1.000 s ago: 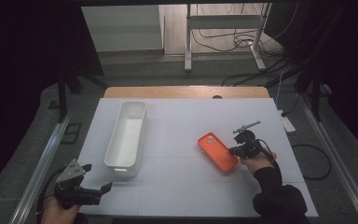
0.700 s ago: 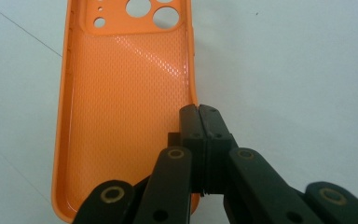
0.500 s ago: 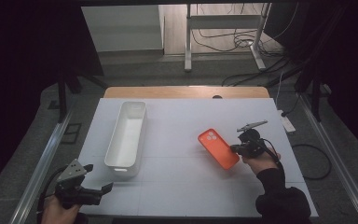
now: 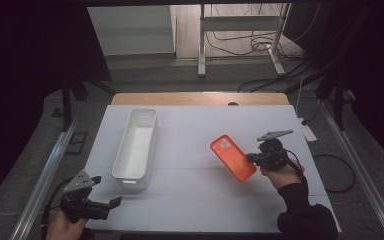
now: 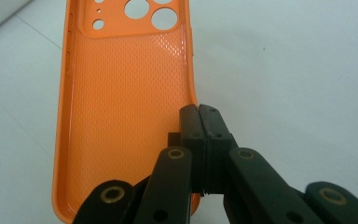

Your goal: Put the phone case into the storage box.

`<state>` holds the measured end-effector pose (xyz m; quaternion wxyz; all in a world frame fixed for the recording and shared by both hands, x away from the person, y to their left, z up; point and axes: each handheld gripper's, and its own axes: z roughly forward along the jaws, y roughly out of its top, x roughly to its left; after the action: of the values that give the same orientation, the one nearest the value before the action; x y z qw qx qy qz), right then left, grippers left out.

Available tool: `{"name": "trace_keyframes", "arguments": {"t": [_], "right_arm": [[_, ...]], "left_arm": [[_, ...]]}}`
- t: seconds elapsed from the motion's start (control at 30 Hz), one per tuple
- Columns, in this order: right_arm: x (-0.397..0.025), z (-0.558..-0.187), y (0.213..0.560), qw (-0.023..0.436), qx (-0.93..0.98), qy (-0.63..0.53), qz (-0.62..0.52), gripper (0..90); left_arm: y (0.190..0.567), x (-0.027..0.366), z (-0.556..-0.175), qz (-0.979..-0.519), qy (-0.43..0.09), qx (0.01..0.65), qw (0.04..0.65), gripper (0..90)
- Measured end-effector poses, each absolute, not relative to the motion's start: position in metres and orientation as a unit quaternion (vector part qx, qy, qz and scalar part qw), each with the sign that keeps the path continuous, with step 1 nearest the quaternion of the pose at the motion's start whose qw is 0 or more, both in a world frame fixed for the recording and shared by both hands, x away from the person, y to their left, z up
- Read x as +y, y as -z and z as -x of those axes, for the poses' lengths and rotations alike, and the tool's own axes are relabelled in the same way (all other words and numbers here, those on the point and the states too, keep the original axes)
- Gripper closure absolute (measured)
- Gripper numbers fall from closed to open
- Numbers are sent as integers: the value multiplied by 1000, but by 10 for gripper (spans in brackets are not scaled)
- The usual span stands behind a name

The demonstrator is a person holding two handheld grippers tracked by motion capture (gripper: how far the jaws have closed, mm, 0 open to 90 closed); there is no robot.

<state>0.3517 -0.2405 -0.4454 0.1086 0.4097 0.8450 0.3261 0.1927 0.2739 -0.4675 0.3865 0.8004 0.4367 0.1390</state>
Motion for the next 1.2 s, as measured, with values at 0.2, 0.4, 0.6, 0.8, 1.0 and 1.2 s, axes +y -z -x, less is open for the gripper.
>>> {"name": "trace_keyframes", "arguments": {"t": [0.2, 0.4, 0.6, 0.8, 1.0, 1.2], "right_arm": [[-238, -345, 440, 115, 844, -339, -400, 889], [-238, -339, 434, 123, 841, -348, -395, 889], [-238, -334, 432, 132, 839, -357, -389, 888], [-238, -331, 430, 139, 836, -362, -388, 888], [-237, -328, 428, 141, 836, -366, -384, 888], [-236, -325, 425, 147, 835, -372, -378, 888]], "left_arm": [[465, 270, -195, -798, -135, 432, 398, 0], [460, 260, -199, -800, -129, 424, 406, 0], [458, 252, -206, -801, -121, 421, 409, 0], [454, 249, -212, -797, -112, 422, 417, 0], [448, 241, -219, -801, -112, 412, 419, 0], [446, 230, -228, -796, -88, 409, 436, 0]]}}
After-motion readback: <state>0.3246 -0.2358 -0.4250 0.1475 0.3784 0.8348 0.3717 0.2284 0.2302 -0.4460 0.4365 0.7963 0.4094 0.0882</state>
